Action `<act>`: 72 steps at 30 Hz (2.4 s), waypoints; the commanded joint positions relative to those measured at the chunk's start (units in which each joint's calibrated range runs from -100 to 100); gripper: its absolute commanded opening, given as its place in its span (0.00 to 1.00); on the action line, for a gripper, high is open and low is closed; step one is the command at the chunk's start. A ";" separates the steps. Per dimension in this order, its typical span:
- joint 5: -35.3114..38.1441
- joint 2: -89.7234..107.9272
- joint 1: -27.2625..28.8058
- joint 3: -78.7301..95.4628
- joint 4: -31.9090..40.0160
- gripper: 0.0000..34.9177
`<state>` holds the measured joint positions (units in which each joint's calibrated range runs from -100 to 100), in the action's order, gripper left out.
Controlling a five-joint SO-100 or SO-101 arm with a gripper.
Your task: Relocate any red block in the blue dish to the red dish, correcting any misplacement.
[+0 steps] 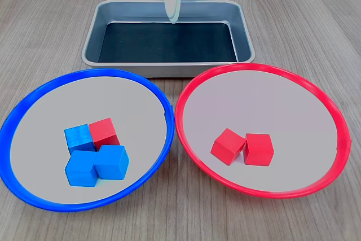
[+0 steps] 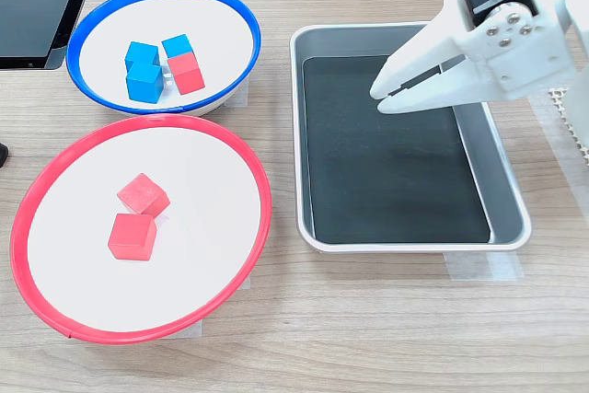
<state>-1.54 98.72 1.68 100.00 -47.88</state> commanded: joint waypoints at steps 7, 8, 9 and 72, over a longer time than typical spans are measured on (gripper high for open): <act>0.15 0.26 -0.22 0.00 -0.12 0.01; 0.15 0.26 -0.22 0.00 -0.12 0.01; 0.15 0.26 -0.22 0.00 -0.12 0.01; 24.91 -83.07 5.71 -73.37 0.79 0.03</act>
<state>21.95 21.65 6.73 36.03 -45.51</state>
